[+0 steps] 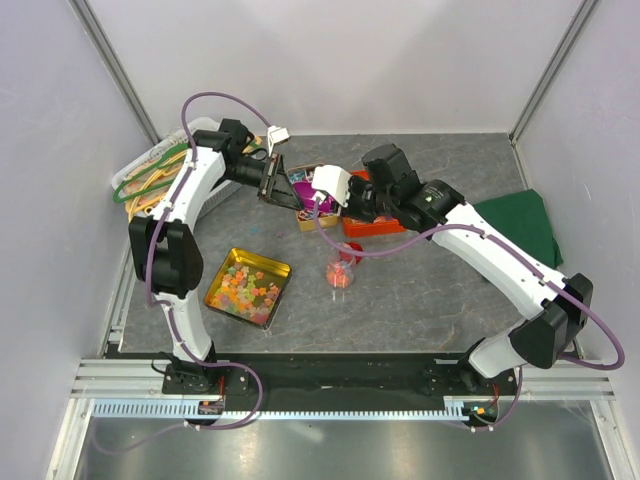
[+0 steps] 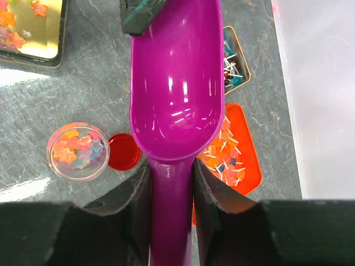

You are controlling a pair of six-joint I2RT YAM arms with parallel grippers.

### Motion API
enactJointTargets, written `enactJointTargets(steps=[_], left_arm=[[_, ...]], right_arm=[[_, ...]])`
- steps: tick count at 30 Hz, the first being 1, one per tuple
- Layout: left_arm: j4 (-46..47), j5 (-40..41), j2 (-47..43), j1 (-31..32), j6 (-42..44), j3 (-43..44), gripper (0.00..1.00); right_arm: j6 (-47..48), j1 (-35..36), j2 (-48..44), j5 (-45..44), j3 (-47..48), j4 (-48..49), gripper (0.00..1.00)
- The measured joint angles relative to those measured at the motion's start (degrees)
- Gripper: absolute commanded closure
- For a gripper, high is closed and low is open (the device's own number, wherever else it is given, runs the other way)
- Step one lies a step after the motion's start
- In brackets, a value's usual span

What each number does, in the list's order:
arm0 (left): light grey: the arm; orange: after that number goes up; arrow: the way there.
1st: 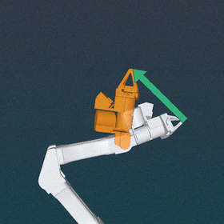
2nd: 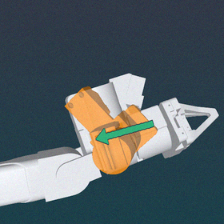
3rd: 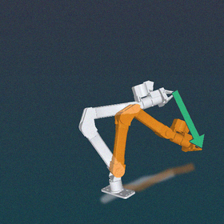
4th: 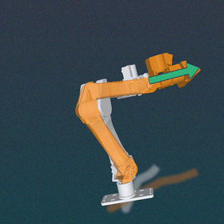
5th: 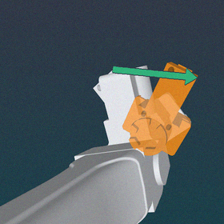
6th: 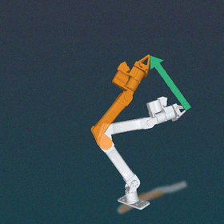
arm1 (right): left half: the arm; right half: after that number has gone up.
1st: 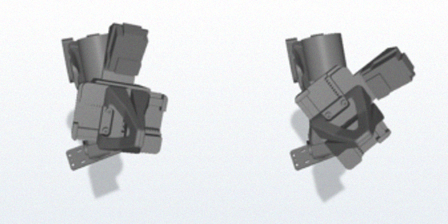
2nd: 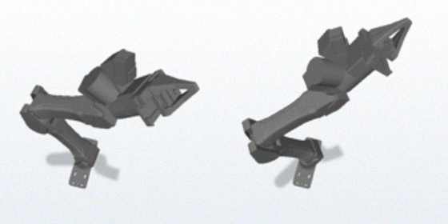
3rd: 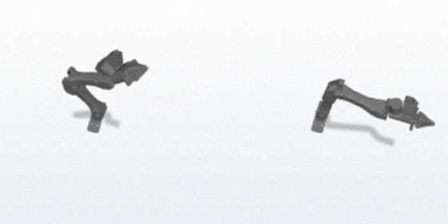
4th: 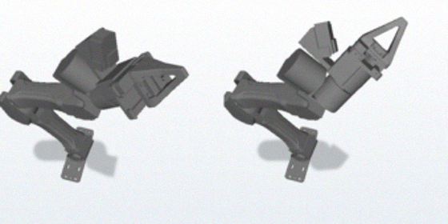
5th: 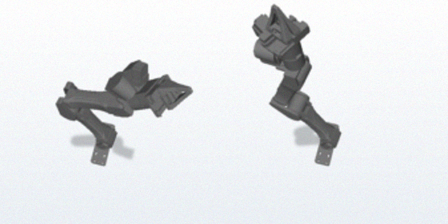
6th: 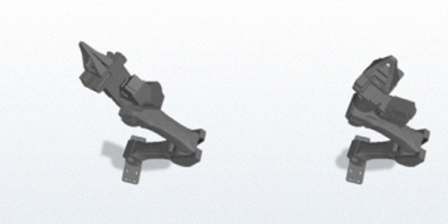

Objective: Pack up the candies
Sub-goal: Pick up the spatula from the center of the board.

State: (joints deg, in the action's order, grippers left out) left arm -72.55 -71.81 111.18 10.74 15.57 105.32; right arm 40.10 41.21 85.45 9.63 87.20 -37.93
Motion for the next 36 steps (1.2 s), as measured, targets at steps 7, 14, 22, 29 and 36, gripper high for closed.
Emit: enactJointTargets(steps=[7, 14, 22, 29, 36], left_arm=[[3.3, 2.1, 0.0, -2.8, -0.4, 2.7, 0.48], [6.1, 3.3, -2.4, -11.0, 0.2, 5.5, 0.42], [8.3, 18.5, -16.6, -12.8, 10.8, -16.2, 0.42], [12.0, 30.9, -20.3, -13.7, 15.1, -32.7, 0.40], [20.3, 41.9, -27.3, -14.4, 16.0, -40.9, 0.42]], right_arm=[[0.9, 0.6, 0.0, -0.4, 0.0, 1.1, 1.00], [1.3, 0.7, 0.0, -0.5, -0.4, 1.3, 1.00], [1.3, 0.7, 0.5, -0.7, 0.7, -0.5, 1.00], [1.3, 0.7, 1.5, -0.6, 4.2, -1.6, 1.00], [1.3, 0.7, 1.7, -0.5, 4.3, -2.7, 1.00]])
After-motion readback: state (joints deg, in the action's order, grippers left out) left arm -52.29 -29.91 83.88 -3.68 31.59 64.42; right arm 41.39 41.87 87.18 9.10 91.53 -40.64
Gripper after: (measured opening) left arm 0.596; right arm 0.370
